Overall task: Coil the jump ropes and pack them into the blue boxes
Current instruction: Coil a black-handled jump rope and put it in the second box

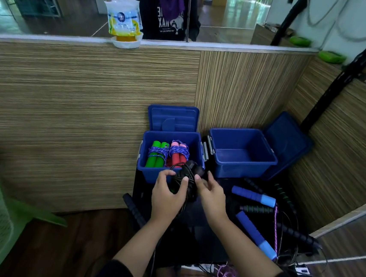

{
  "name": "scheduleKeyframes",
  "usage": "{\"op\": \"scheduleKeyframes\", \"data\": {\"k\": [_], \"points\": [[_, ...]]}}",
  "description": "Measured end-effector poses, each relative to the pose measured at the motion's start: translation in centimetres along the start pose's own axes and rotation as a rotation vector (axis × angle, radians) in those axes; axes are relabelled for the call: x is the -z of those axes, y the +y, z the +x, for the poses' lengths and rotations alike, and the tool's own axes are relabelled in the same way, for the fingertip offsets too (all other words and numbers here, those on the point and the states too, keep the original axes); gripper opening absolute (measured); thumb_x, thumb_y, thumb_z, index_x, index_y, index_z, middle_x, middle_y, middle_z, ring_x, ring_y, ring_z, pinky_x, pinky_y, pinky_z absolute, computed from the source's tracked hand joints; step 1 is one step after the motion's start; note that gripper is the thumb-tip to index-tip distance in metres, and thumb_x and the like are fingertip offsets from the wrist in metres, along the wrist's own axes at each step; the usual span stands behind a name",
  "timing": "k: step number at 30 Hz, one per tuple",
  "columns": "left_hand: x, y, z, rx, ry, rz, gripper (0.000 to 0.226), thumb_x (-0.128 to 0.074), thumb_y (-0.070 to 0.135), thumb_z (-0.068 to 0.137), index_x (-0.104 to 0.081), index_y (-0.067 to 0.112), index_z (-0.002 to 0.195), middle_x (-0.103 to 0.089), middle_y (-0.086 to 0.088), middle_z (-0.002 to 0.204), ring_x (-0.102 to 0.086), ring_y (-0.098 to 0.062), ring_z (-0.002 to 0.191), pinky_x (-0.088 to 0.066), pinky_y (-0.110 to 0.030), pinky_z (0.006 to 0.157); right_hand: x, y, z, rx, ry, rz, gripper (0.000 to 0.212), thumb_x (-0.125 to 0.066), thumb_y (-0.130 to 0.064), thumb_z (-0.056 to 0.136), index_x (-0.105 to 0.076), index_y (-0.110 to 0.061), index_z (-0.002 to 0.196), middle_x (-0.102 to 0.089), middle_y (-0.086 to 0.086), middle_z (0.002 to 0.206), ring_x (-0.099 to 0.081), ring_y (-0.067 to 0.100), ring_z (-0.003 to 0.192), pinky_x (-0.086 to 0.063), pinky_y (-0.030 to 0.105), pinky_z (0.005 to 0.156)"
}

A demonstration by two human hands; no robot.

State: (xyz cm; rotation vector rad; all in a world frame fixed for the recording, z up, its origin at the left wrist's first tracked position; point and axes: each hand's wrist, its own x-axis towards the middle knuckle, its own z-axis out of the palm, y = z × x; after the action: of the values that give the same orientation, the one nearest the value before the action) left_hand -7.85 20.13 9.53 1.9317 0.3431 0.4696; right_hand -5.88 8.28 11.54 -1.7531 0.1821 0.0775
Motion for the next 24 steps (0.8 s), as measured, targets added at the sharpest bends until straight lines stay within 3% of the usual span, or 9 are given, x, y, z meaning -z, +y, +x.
{"op": "scheduleKeyframes", "data": {"k": [3,5,8,10,13,15,19,24], "points": [[-0.7,0.3,0.6,0.043,-0.001,-0.038,0.026,-0.072,0.030,0.084,-0.054,0.019,0.100,-0.061,0.006,0.102,-0.053,-0.007,0.096,-0.032,-0.014,0.075,-0.6,0.4,0.3,-0.052,0.007,-0.031,0.051,-0.055,-0.038,0.092,-0.047,-0.017,0.138,-0.055,0.000,0.134,-0.047,0.014,0.127,-0.033,0.022,0.102],[-1.3,0.8,0.9,0.109,-0.042,-0.103,0.024,-0.069,0.031,0.086,-0.054,0.022,0.102,-0.061,0.007,0.099,-0.054,-0.007,0.093,-0.033,-0.016,0.076,-0.8,0.0,0.7,-0.013,-0.048,-0.023,0.055,-0.051,-0.033,0.095,-0.034,-0.020,0.145,-0.044,-0.004,0.142,-0.037,0.012,0.135,-0.026,0.020,0.107],[-2.1,1.4,1.5,0.197,-0.142,-0.212,0.018,-0.065,0.035,0.089,-0.052,0.036,0.100,-0.062,0.009,0.098,-0.059,-0.006,0.092,-0.041,-0.024,0.079,-0.1,-0.5,1.5,0.035,-0.154,0.047,0.065,-0.061,-0.019,0.089,-0.028,-0.039,0.141,-0.036,0.001,0.148,-0.037,0.013,0.134,-0.027,0.031,0.115],[-2.6,1.3,2.3,0.259,-0.183,-0.279,0.017,-0.067,0.036,0.088,-0.051,0.039,0.094,-0.063,0.004,0.097,-0.060,-0.009,0.090,-0.047,-0.029,0.082,1.6,-0.5,1.9,0.060,-0.295,-0.027,0.086,-0.072,-0.013,0.076,-0.023,-0.045,0.139,-0.035,0.003,0.146,-0.041,0.013,0.131,-0.034,0.033,0.111],[-3.7,1.4,3.3,0.351,-0.238,-0.337,0.027,-0.072,0.051,0.071,-0.053,0.043,0.088,-0.066,-0.011,0.097,-0.065,-0.023,0.089,-0.053,-0.039,0.086,4.1,-0.5,2.7,0.093,-0.512,-0.369,0.134,-0.087,-0.025,0.059,0.011,-0.028,0.149,-0.007,-0.014,0.149,-0.012,0.004,0.140,-0.022,0.021,0.110],[-4.9,1.5,3.6,0.368,-0.267,-0.350,0.031,-0.069,0.056,0.062,-0.053,0.048,0.087,-0.068,-0.012,0.098,-0.067,-0.025,0.089,-0.055,-0.042,0.085,5.0,-0.5,3.4,0.080,-0.571,-0.424,0.149,-0.092,-0.032,0.052,0.024,-0.026,0.146,0.003,-0.021,0.141,0.001,-0.005,0.133,-0.013,0.019,0.108],[-7.6,2.1,4.4,0.380,-0.222,-0.276,0.023,-0.069,0.036,0.085,-0.054,0.029,0.100,-0.064,0.003,0.091,-0.063,-0.017,0.087,-0.049,-0.032,0.083,6.3,-0.6,5.7,0.134,-0.495,-0.480,0.148,-0.093,-0.035,0.048,0.014,-0.022,0.149,-0.007,-0.015,0.149,-0.009,-0.004,0.135,-0.016,0.017,0.110],[-11.7,3.4,5.9,0.392,-0.133,-0.220,0.023,-0.066,0.032,0.088,-0.054,0.022,0.104,-0.064,-0.002,0.101,-0.062,-0.022,0.098,-0.047,-0.036,0.093,8.5,-0.7,9.5,0.180,-0.452,-0.442,0.137,-0.093,-0.025,0.050,0.000,-0.021,0.151,-0.026,-0.011,0.143,-0.029,-0.004,0.129,-0.027,0.012,0.103]]}}
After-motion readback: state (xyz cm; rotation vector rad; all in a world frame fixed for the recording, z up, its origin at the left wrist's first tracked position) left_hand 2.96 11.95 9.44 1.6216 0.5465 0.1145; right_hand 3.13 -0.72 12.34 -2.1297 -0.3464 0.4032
